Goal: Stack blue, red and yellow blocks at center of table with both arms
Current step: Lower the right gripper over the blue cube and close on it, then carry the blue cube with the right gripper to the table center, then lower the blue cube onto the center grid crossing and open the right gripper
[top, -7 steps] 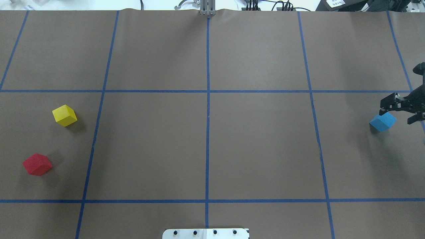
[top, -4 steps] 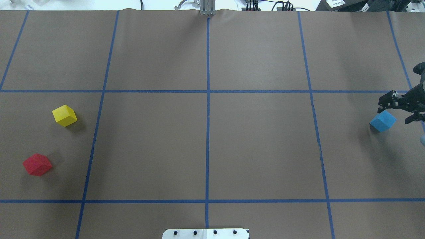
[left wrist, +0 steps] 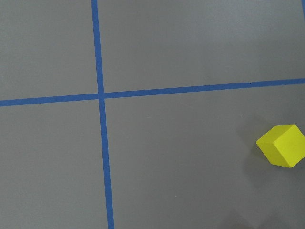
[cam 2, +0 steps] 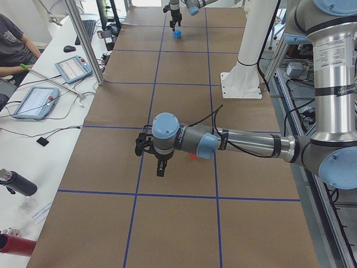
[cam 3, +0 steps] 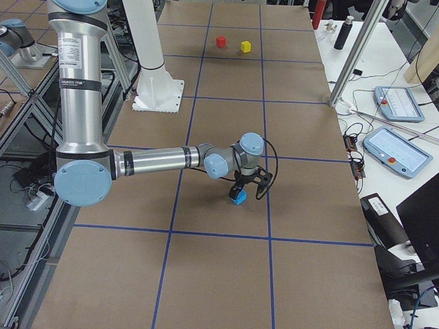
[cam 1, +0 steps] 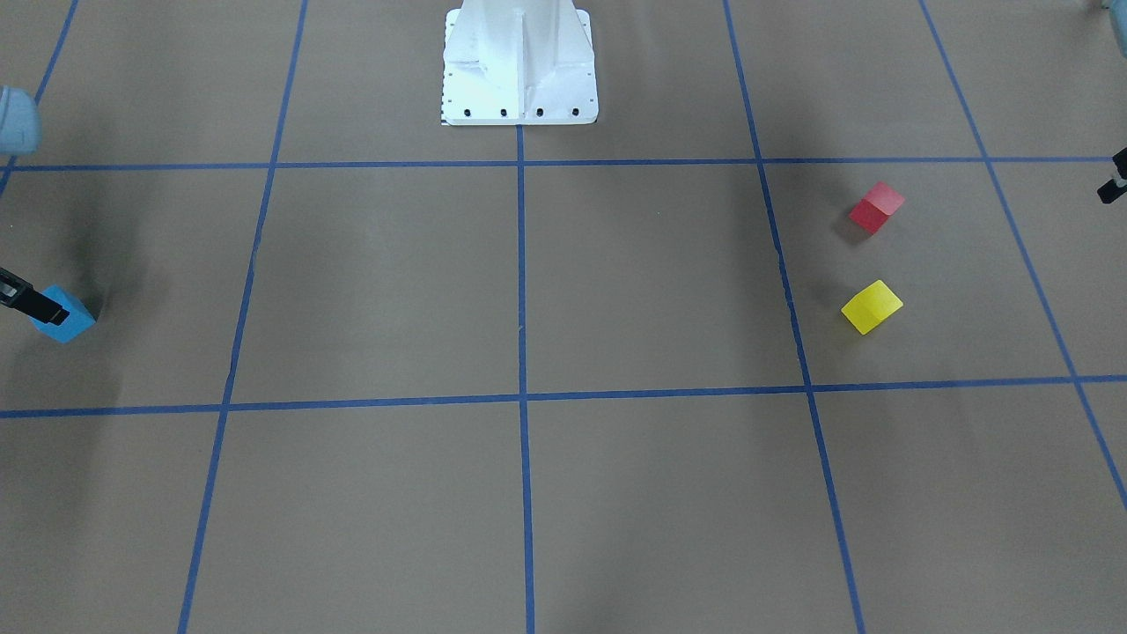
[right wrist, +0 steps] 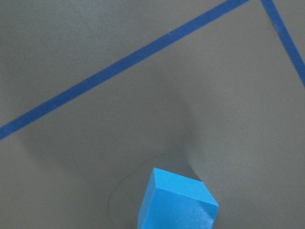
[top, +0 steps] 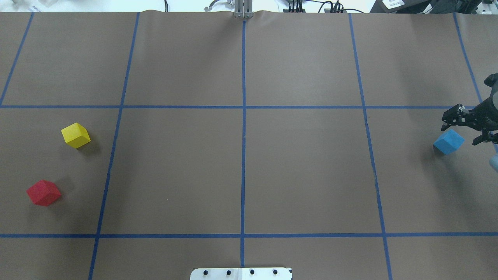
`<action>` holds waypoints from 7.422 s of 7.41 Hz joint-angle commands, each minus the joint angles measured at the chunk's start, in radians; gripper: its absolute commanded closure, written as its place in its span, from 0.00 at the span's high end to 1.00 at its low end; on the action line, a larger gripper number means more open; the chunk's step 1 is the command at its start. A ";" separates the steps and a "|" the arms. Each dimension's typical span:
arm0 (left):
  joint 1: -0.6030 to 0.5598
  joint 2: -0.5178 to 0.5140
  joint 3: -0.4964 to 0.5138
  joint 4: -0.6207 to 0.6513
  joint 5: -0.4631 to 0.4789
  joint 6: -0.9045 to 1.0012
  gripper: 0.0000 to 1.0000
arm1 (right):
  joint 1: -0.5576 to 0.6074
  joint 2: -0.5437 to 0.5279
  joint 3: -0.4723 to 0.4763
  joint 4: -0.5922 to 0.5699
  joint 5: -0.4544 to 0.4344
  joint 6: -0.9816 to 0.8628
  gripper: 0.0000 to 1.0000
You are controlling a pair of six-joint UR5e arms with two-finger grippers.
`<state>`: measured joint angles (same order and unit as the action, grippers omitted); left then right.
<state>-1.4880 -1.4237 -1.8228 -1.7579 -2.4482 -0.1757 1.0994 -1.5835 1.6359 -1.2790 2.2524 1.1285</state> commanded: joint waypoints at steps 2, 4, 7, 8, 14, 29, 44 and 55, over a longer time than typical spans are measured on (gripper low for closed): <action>-0.002 0.003 -0.010 0.002 0.002 -0.001 1.00 | -0.012 0.016 -0.019 0.003 -0.002 0.086 0.98; 0.000 0.003 -0.015 0.002 0.015 -0.001 1.00 | -0.018 0.017 -0.033 0.001 -0.004 0.092 0.98; -0.002 0.003 -0.015 0.002 0.015 -0.001 1.00 | -0.036 0.028 -0.050 0.003 -0.004 0.097 0.98; 0.000 0.003 -0.018 0.000 0.015 -0.001 1.00 | -0.041 0.030 -0.056 0.001 -0.004 0.097 0.98; -0.002 0.002 -0.023 0.002 0.015 -0.001 1.00 | -0.042 0.033 -0.074 0.001 -0.005 0.105 0.01; 0.000 0.011 -0.021 0.003 0.015 -0.004 1.00 | -0.526 0.771 -0.023 -0.307 -0.286 0.234 0.00; 0.002 0.008 -0.016 0.003 0.014 -0.005 1.00 | -0.595 0.873 -0.254 -0.201 -0.304 0.128 0.00; 0.002 0.009 -0.024 0.003 0.014 -0.007 1.00 | -0.598 0.884 -0.281 -0.203 -0.306 0.126 0.13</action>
<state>-1.4864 -1.4148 -1.8450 -1.7549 -2.4344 -0.1825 0.5016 -0.6995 1.3547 -1.4818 1.9479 1.2551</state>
